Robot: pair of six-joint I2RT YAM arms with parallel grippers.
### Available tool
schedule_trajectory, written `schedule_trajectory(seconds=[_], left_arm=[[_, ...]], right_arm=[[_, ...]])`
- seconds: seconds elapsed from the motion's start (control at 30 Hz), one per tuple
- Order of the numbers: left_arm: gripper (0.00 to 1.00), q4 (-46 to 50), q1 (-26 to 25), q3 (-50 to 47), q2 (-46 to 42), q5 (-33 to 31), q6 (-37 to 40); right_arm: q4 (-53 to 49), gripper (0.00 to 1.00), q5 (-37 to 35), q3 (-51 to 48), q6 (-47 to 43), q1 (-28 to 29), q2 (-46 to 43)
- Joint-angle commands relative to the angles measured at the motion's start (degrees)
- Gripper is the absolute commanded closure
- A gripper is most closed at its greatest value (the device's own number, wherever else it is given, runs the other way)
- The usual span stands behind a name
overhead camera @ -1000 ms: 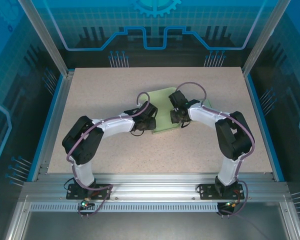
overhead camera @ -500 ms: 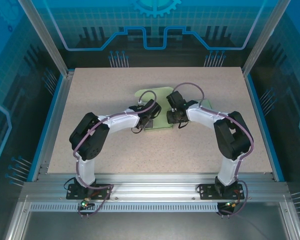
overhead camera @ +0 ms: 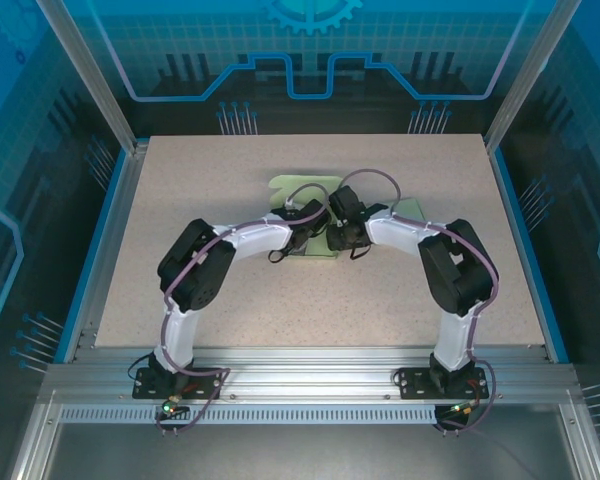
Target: Fold the paper box
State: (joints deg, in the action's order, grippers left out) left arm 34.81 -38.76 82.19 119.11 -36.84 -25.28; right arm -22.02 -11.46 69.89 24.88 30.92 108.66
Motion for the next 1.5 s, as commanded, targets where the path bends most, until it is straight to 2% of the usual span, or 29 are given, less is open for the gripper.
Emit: schedule_trajectory(seconds=[0.0, 0.23, 0.37, 0.43, 0.5, 0.57, 0.6, 0.67, 0.83, 0.93, 1.1, 1.27, 1.33, 1.47], left_arm=[[0.86, 11.14, 0.09, 0.90, 5.24, -9.76, 2.12], [0.86, 15.10, -0.07, 0.73, 8.99, -13.85, 0.13], [0.87, 12.86, 0.32, -1.29, 7.50, -10.58, -0.65], [0.91, 12.70, 0.39, -1.74, 7.40, -9.66, -1.44], [1.00, 13.10, 0.37, -1.76, 7.94, -9.02, -2.08], [1.00, 14.88, 0.43, -0.92, 9.14, -8.77, -2.85], [0.96, 15.88, 0.36, -0.42, 9.63, -8.92, -3.40], [0.78, 15.39, 0.29, -0.76, 8.78, -7.75, -3.87], [0.51, 11.46, 0.34, -2.82, 0.99, -3.00, -2.81], [0.50, 10.01, 0.27, -2.65, -3.86, -1.52, -1.66], [0.40, 7.13, 0.32, -3.80, -10.59, 2.67, -1.18], [0.34, 3.79, 0.30, -6.69, -16.53, 7.06, -1.70], [0.29, 2.66, 0.36, -7.79, -17.88, 7.96, -1.54], [0.29, 1.33, 0.80, -9.64, -17.66, 8.85, -1.87]], right_arm=[[-2.68, 0.57, -1.60, 0.73, 1.48, 0.17, 2.41], [-3.02, 0.57, -1.19, 1.80, 2.54, 1.06, 3.61], [-3.47, 0.57, -1.24, 2.44, 3.05, 1.25, 4.35], [-3.56, 0.57, -1.19, 2.53, 3.28, 1.31, 4.51], [-3.55, 0.57, -1.09, 2.61, 3.50, 1.34, 4.63], [-3.72, 0.57, -1.24, 2.79, 3.59, 1.40, 4.81], [-3.81, 0.57, -1.22, 2.84, 3.62, 1.43, 4.86], [-3.99, 0.57, -1.27, 2.97, 3.60, 1.51, 4.91], [-4.50, 0.57, -1.26, 3.63, 3.59, 1.84, 4.66], [-4.85, 0.56, -1.37, 4.25, 3.59, 2.16, 4.33], [-5.84, 0.55, -2.38, 5.12, 3.68, 2.78, 3.63], [-6.02, 0.50, -2.88, 5.08, 3.56, 3.10, 2.23], [-5.91, 0.48, -2.79, 5.08, 3.42, 3.18, 1.92], [-5.97, 0.47, -2.77, 5.58, 3.17, 3.34, 1.93]])
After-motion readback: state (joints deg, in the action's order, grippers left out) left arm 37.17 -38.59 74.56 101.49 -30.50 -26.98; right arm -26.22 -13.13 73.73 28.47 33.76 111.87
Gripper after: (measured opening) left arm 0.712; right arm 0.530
